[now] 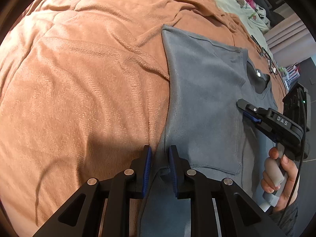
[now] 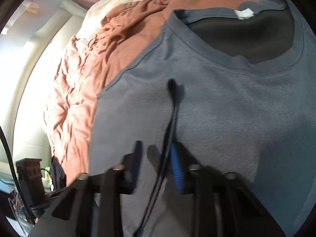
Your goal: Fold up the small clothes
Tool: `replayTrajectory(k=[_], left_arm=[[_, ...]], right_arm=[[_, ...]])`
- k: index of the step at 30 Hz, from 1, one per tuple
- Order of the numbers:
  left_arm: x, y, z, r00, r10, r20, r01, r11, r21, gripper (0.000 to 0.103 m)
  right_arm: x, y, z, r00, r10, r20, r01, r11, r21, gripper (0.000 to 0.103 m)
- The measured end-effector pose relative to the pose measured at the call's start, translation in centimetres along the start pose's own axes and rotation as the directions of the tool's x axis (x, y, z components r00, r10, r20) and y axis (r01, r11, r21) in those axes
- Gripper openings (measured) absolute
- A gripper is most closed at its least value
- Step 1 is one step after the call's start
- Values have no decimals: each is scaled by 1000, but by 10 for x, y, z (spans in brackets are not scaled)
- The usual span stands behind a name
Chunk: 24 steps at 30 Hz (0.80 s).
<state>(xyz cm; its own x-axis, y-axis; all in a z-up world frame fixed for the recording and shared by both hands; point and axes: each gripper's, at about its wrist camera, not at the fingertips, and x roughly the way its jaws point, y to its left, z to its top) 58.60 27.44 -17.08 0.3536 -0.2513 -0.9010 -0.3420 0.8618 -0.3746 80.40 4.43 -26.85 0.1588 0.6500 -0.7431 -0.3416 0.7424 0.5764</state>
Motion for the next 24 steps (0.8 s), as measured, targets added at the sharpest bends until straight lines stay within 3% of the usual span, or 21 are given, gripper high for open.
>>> replayTrajectory(k=[3,8,15,24], left_arm=[[-1,-1,-1,1000,1,1,-1,1000,3,20],[-4,-2,-6,1000,-1,4,1,1000,10,20],[-8,-3,-16,1000,14,-3,-14,999,44,20],[-10,-2,-21,1000,29,4,-29,999,41,20]], right_arm=[[-7,-1,-2,1000,-1,3,1,1000,9,0],[-23,7,-13,999,-17,46,16,1000,6,0],[-33,15,-39,998,-55,38,53,998,42,0],[-47,26,-30,997,-70,37,70,998,9,1]])
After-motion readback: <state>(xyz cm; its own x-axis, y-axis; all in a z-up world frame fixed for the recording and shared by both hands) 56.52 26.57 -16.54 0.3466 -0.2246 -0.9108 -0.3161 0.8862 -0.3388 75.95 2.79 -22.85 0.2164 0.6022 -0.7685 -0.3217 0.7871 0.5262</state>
